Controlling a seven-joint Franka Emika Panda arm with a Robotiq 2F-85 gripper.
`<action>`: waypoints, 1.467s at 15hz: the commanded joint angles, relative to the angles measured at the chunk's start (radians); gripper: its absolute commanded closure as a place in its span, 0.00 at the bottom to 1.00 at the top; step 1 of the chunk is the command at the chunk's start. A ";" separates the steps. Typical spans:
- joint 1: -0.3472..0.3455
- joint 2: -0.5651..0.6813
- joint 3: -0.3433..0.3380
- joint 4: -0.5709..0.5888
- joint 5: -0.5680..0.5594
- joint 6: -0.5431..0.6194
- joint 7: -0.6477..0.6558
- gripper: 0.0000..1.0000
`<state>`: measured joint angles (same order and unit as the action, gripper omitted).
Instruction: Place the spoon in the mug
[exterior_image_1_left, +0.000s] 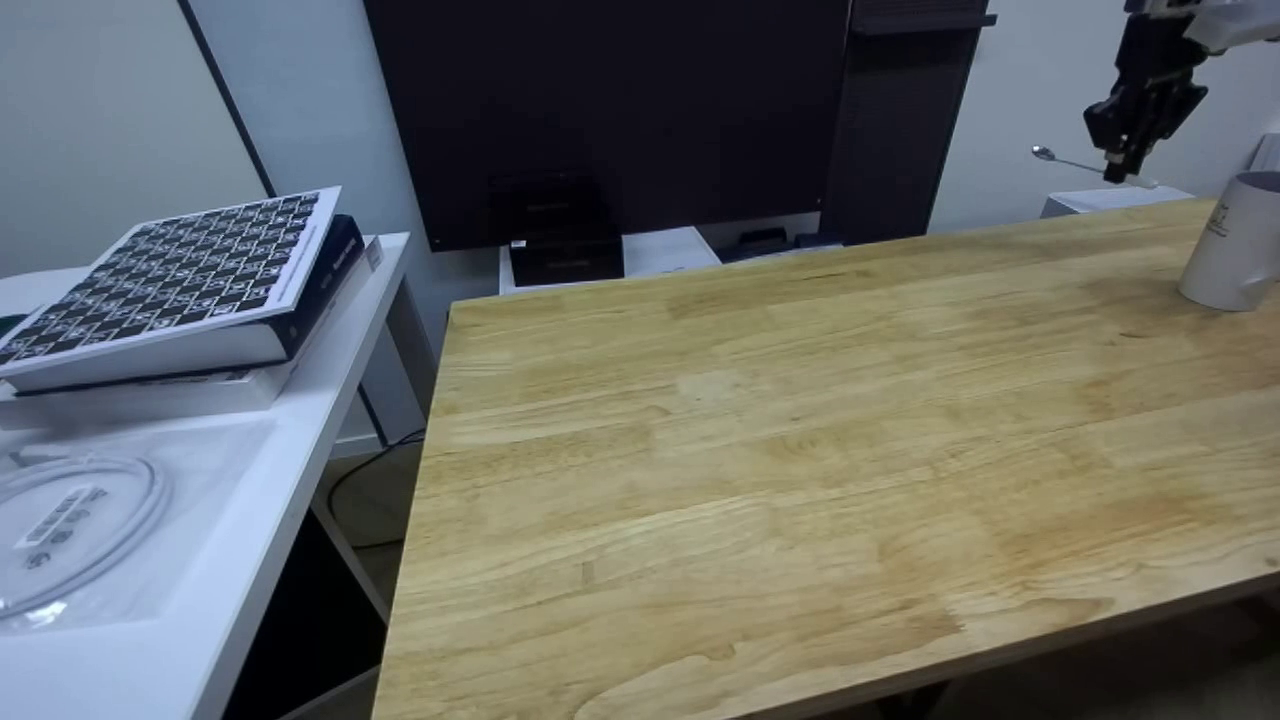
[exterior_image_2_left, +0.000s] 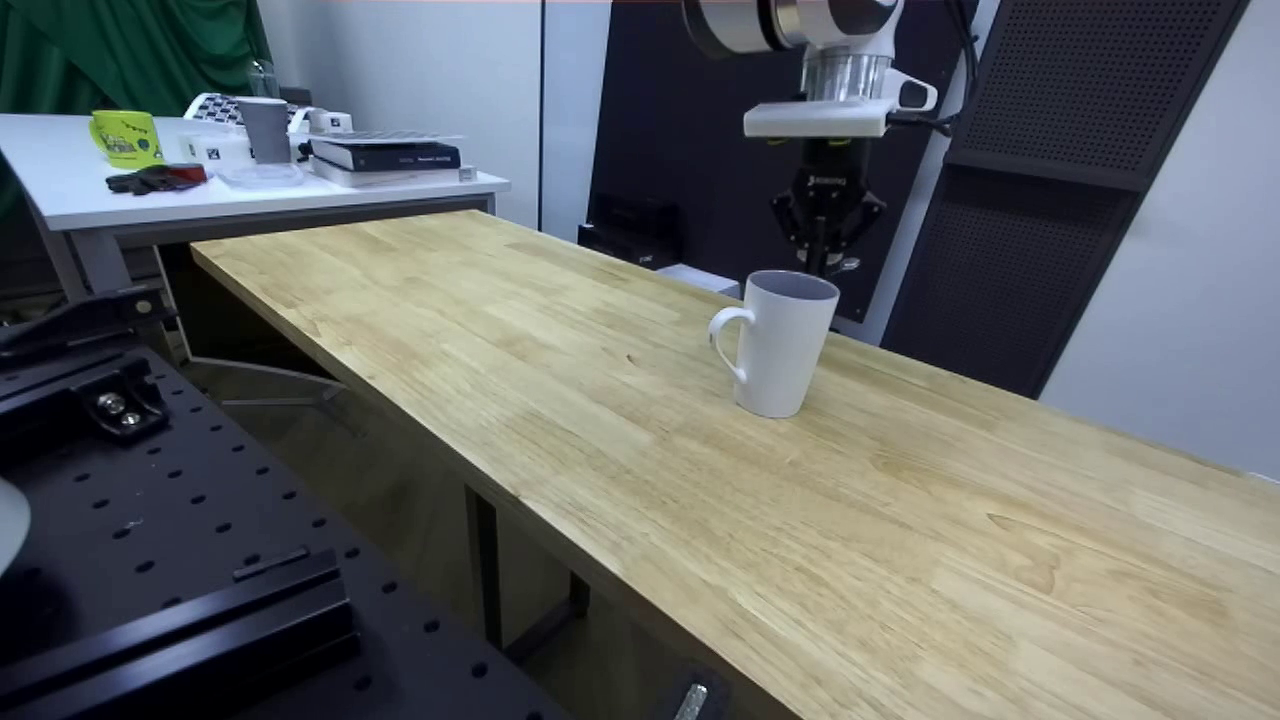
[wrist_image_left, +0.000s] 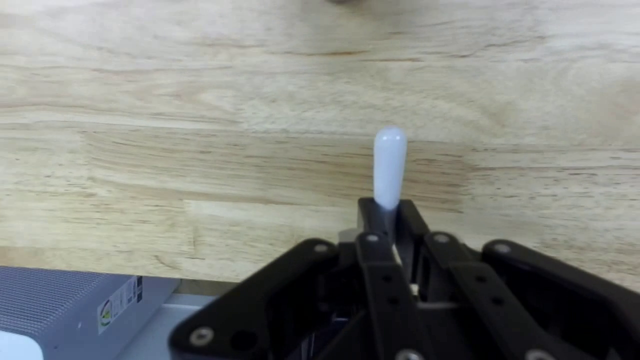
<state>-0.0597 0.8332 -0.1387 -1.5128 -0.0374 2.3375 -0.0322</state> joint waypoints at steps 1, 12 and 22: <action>-0.006 -0.042 0.004 0.067 -0.009 -0.208 0.048 0.97; -0.109 -0.034 0.087 0.362 0.158 -0.899 -0.007 0.97; -0.179 0.081 0.087 0.506 0.321 -1.251 0.052 0.97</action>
<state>-0.2143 0.8415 -0.0594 -1.1186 0.2556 1.1813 -0.0323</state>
